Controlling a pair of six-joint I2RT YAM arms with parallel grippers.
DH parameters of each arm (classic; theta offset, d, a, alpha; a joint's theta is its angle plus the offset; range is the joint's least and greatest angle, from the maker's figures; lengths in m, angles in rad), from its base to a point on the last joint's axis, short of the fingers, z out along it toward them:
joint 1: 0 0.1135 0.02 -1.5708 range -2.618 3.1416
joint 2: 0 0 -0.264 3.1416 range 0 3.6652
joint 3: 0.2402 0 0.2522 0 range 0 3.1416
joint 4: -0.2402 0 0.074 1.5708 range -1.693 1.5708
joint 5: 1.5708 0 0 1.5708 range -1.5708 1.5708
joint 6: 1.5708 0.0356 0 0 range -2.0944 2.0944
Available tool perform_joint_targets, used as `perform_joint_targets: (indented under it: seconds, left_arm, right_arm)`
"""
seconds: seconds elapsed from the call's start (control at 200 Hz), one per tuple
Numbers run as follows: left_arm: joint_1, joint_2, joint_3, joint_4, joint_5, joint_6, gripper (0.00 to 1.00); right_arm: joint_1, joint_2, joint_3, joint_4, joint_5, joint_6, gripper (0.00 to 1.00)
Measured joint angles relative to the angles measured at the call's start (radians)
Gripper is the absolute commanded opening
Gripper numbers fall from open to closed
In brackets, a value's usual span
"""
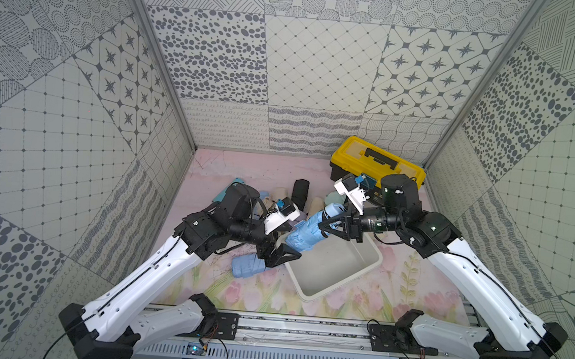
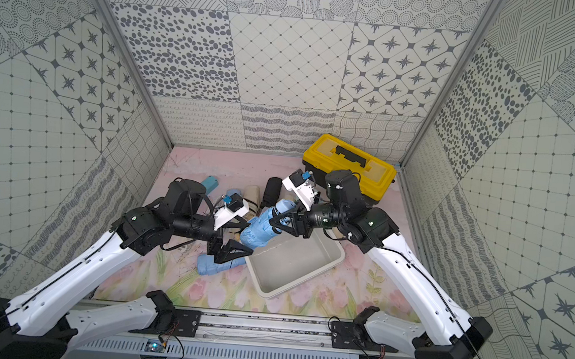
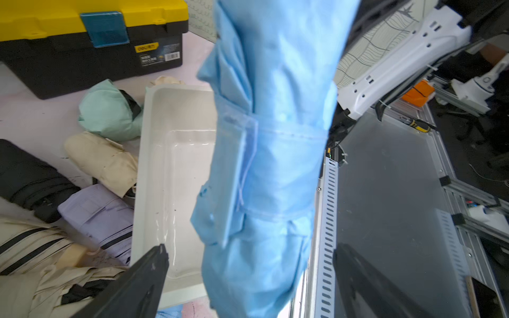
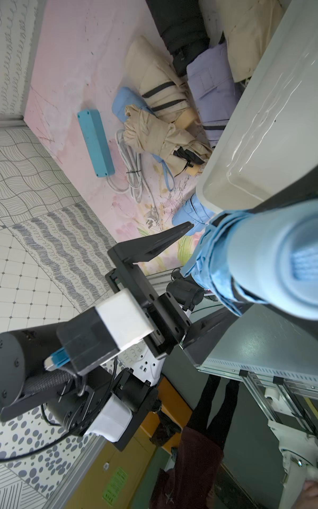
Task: Put the umbrella into the storage box
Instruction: Pick up the umbrella from the center of the board.
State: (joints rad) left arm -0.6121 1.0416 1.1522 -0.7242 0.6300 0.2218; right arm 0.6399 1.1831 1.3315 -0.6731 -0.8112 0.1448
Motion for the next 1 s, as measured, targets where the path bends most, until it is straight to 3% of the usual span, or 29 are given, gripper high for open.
perform_joint_targets:
  seconds: [0.375, 0.841, 0.931, 1.001]
  left_arm:
    - [0.001, 0.006, -0.08, 0.097, 0.168, 0.017, 0.81]
    - [0.015, 0.028, -0.102, 0.188, 0.178, -0.051, 0.34]
    - [0.017, 0.032, -0.104, 0.2, 0.177, -0.06, 0.25]
    - [0.018, 0.034, -0.109, 0.223, 0.177, -0.073, 0.17]
  right_arm:
    - [0.002, 0.074, 0.059, -0.013, -0.083, -0.014, 0.0]
    - [0.001, 0.077, 0.06, -0.011, -0.102, -0.029, 0.0]
    - [0.0, 0.075, 0.06, -0.007, -0.09, -0.026, 0.36]
    - [0.0, 0.066, 0.056, 0.009, -0.066, -0.005, 0.7]
